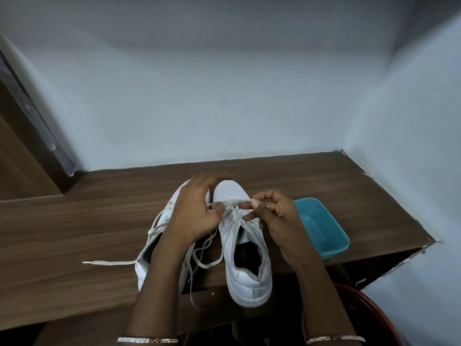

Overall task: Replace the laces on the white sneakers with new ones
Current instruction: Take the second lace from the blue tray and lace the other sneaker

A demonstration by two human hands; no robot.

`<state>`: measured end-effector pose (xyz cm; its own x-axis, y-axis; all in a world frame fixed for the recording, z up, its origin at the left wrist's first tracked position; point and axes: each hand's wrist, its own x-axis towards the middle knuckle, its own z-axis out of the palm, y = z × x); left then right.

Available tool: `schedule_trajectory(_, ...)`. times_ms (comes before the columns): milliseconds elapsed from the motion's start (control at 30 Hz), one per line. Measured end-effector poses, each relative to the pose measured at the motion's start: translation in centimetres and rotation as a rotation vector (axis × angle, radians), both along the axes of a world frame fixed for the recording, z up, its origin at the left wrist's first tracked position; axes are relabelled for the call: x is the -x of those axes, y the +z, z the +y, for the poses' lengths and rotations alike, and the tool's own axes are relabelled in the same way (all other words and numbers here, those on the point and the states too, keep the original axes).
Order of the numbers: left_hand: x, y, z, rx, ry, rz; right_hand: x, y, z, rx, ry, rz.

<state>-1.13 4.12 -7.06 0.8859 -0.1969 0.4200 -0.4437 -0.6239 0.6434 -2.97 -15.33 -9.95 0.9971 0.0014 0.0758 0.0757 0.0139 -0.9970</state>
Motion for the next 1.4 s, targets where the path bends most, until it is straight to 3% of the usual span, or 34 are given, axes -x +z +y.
schedule_trajectory(167,0.4,-0.4,-1.9,0.054,-0.217,0.156,0.1,0.0,0.6,0.034,-0.091,-0.100)
schedule_trajectory(367,-0.3,-0.7,-1.4,0.137,-0.086,0.159,0.6,0.7,0.4,-0.078,-0.115,-0.041)
schedule_trajectory(500,-0.5,-1.1,-1.0,0.122,0.055,0.095,0.1,0.0,-0.8,0.093,0.021,0.032)
schedule_trajectory(600,-0.6,-1.2,-1.0,0.111,0.091,0.112,0.1,-0.7,-1.1,0.432,0.174,0.101)
schedule_trajectory(700,-0.6,-1.4,-1.5,0.083,0.047,0.165,0.1,-1.2,-0.8,0.648,0.111,0.018)
schedule_trajectory(900,-0.5,-2.0,-2.3,-0.003,0.001,0.187,0.0,-1.9,-0.8,0.646,-0.006,-0.107)
schedule_trajectory(1033,-0.7,-2.5,-2.2,-0.125,0.081,0.187,0.1,-2.1,-0.8,0.638,-0.052,-0.151)
schedule_trajectory(1400,-0.8,-2.6,-2.4,-0.159,0.074,0.197,0.2,-1.8,-0.9,0.554,-0.078,-0.136)
